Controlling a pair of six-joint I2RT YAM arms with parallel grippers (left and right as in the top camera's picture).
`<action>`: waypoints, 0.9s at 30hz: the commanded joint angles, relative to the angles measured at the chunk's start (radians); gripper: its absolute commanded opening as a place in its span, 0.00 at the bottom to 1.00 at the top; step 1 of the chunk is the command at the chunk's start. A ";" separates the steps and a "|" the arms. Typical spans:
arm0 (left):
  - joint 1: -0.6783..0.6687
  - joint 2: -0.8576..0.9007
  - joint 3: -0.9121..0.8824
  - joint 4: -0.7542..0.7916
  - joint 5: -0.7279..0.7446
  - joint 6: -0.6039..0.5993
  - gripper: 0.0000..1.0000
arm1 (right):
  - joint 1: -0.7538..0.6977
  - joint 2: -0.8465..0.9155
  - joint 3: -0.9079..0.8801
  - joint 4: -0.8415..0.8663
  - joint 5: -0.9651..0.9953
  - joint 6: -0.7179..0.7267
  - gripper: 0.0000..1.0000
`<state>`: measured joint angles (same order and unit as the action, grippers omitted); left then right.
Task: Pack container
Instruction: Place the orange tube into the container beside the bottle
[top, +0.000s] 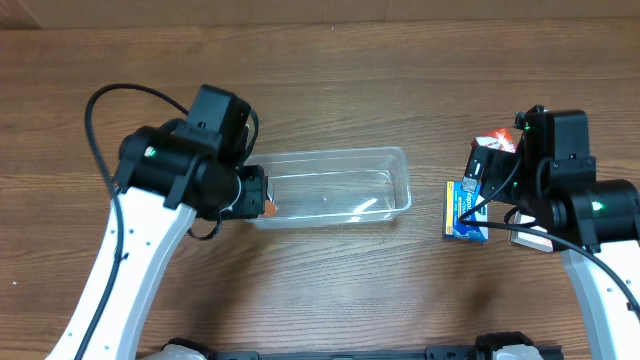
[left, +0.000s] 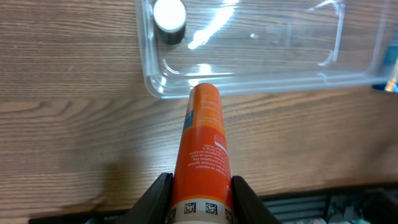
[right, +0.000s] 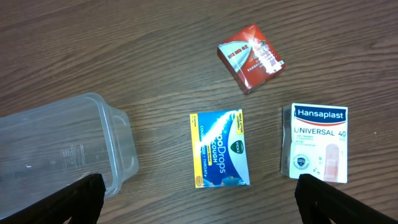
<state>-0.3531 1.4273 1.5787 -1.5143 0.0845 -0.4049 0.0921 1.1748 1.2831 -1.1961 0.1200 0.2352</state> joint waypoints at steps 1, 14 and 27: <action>-0.003 0.082 0.005 0.027 -0.086 -0.029 0.04 | -0.005 0.014 0.021 0.005 0.014 0.005 1.00; -0.003 0.381 0.003 0.120 -0.118 -0.017 0.04 | -0.005 0.017 0.021 0.005 0.014 0.005 1.00; -0.003 0.418 -0.106 0.161 -0.109 -0.011 0.54 | -0.005 0.017 0.021 0.006 0.014 0.005 1.00</action>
<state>-0.3531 1.8366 1.5055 -1.3571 -0.0200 -0.4103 0.0921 1.1915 1.2831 -1.1961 0.1200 0.2352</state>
